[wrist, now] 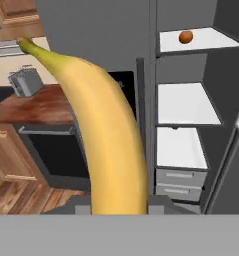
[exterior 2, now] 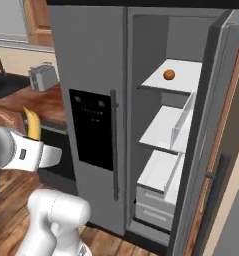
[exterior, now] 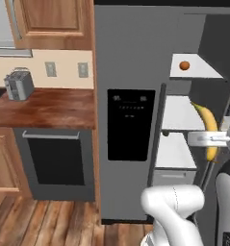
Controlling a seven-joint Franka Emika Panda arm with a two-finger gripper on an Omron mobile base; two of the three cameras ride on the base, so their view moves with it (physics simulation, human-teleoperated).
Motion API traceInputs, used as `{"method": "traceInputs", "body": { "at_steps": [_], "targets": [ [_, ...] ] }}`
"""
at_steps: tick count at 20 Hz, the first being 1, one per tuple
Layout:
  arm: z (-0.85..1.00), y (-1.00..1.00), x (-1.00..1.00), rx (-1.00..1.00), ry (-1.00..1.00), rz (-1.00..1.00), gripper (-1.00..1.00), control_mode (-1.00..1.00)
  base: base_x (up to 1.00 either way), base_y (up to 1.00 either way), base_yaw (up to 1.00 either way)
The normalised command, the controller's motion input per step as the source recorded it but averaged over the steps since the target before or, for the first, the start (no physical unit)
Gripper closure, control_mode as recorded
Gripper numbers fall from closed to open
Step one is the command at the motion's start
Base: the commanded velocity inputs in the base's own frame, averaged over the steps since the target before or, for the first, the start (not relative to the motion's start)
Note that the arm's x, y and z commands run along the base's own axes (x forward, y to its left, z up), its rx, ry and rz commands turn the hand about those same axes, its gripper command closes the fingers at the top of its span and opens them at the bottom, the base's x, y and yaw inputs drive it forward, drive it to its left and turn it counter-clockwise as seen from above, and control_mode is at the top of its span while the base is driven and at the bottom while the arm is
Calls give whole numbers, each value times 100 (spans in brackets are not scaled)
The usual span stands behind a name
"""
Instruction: Pick up the banana and tangerine from the fridge and place one fruit on each plate on the dining counter.
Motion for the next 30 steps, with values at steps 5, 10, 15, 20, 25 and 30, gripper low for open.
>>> {"method": "traceInputs", "body": {
  "at_steps": [5,10,15,20,25,30],
  "targets": [
    [0,0,0,0,0,0,100,100,-8,62,67],
    [0,0,0,0,0,0,100,100,-3,65,71],
    [0,0,0,0,0,0,100,100,-1,61,73],
    [0,0,0,0,0,0,100,100,0,58,75],
    [0,0,0,0,0,0,100,100,0,55,75],
    [0,0,0,0,0,0,100,100,5,44,74]
  ]
}}
